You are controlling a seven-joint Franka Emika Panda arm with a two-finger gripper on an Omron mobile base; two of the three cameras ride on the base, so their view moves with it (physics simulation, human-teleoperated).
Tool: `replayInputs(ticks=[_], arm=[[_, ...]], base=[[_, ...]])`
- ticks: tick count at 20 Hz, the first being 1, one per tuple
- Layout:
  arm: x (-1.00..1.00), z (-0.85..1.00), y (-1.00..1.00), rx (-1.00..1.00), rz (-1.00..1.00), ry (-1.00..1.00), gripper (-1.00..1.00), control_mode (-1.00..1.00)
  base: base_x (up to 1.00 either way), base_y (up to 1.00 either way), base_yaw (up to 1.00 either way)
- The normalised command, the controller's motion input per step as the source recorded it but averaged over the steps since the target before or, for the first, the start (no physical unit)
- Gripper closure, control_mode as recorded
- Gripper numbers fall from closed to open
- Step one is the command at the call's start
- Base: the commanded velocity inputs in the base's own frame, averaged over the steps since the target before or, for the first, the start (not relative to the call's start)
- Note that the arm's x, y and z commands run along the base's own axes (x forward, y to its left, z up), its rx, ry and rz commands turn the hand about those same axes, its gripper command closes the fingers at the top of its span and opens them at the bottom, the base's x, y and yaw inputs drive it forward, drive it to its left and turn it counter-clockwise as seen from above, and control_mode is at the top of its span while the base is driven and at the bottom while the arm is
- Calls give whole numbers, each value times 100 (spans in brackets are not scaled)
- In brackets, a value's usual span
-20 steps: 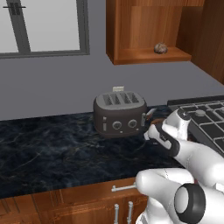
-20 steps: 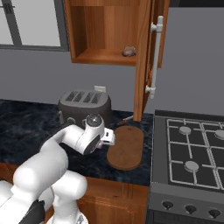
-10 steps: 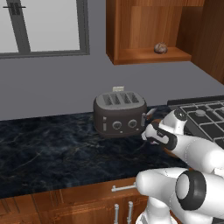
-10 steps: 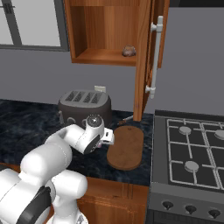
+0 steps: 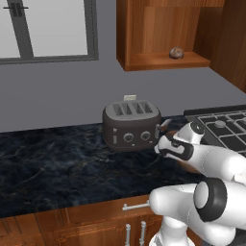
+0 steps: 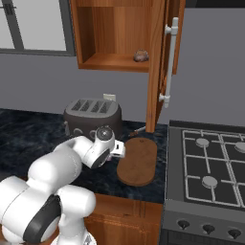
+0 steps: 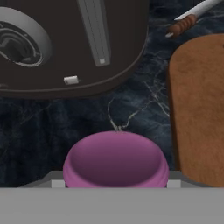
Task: Pick the bread, place it on the cutting board, pick the jam, place it on the counter, and close the cabinet.
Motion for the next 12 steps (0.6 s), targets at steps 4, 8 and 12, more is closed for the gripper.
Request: replayInputs(ticks=[4,8,12], arm=[[0,-23,9,0,0,-5,100,-100],[0,-23,10,-1,0,-3,100,-100],[0,-26,11,-1,0,-1,100,-100]], base=[[0,0,0],[0,0,0],[0,0,0]])
